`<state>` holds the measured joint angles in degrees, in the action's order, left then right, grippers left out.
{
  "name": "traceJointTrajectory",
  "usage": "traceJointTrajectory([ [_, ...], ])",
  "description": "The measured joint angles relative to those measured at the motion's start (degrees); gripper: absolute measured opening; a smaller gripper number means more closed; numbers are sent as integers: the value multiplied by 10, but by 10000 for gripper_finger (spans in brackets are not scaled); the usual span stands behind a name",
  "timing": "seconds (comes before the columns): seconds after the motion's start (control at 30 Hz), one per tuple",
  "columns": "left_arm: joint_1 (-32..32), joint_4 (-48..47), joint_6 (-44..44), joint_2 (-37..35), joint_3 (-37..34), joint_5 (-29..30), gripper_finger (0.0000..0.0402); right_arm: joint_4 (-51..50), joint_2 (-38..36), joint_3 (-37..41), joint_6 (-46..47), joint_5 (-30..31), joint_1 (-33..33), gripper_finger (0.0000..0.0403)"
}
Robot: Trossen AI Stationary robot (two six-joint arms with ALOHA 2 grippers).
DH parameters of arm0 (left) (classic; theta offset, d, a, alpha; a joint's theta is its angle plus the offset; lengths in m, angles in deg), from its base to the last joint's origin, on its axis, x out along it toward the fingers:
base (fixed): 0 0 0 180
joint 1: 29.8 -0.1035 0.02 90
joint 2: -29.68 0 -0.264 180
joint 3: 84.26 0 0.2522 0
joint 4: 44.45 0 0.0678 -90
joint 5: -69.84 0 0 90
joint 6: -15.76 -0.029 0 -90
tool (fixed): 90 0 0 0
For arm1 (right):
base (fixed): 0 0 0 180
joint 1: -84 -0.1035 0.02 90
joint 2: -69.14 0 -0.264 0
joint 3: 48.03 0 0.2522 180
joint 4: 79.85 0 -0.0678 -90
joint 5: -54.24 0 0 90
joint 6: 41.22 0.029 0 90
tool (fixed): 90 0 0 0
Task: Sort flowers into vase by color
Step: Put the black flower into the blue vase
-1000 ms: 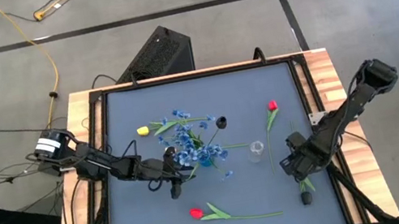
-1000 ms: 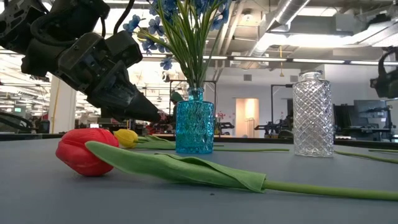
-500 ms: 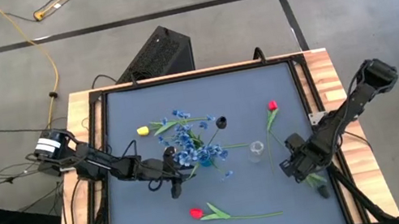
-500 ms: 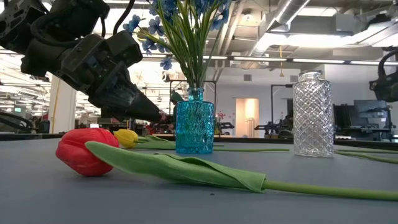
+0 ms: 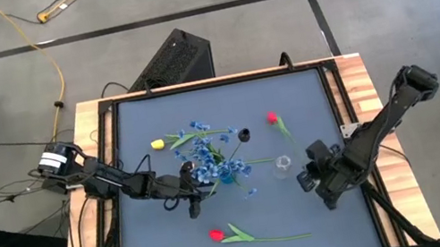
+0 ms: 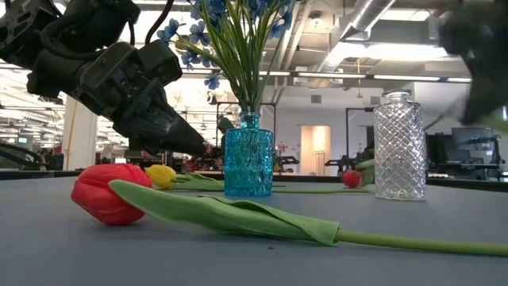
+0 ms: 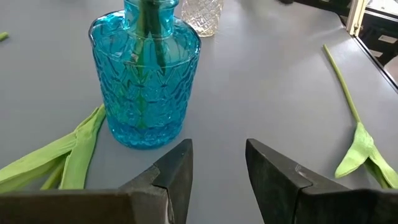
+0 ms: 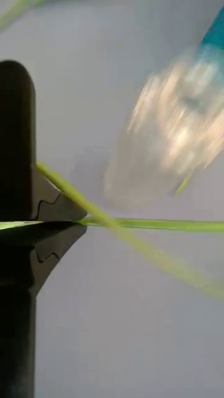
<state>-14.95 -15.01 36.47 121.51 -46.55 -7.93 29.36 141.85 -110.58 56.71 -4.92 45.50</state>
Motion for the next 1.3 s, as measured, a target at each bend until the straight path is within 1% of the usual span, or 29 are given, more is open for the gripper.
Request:
traceJointTrajectory([
  [0.17,0,0,0,0,0,0,137,-39,0,-78,-50,99,-2,26],
  [0.3,0,0,1,0,0,0,137,-48,0,-126,-107,160,-2,23],
  [0.4,0,0,1,0,0,0,137,-48,0,-162,-153,186,0,25],
  [0.57,0,0,1,0,0,0,137,-51,0,-226,-248,205,0,26],
  [0.73,0,0,1,0,0,0,137,-42,-1,-287,-395,207,0,26],
  [0.87,0,0,1,0,0,-1,137,-37,-1,-321,-551,209,0,26],
  [1.0,0,0,1,0,0,-1,137,-37,-1,-333,-714,233,7,27],
  [1.1,0,0,8,0,0,-1,137,-33,-1,-336,-821,258,25,27],
  [1.3,0,0,17,0,0,-11,137,-37,-1,-336,-1048,259,77,27],
])
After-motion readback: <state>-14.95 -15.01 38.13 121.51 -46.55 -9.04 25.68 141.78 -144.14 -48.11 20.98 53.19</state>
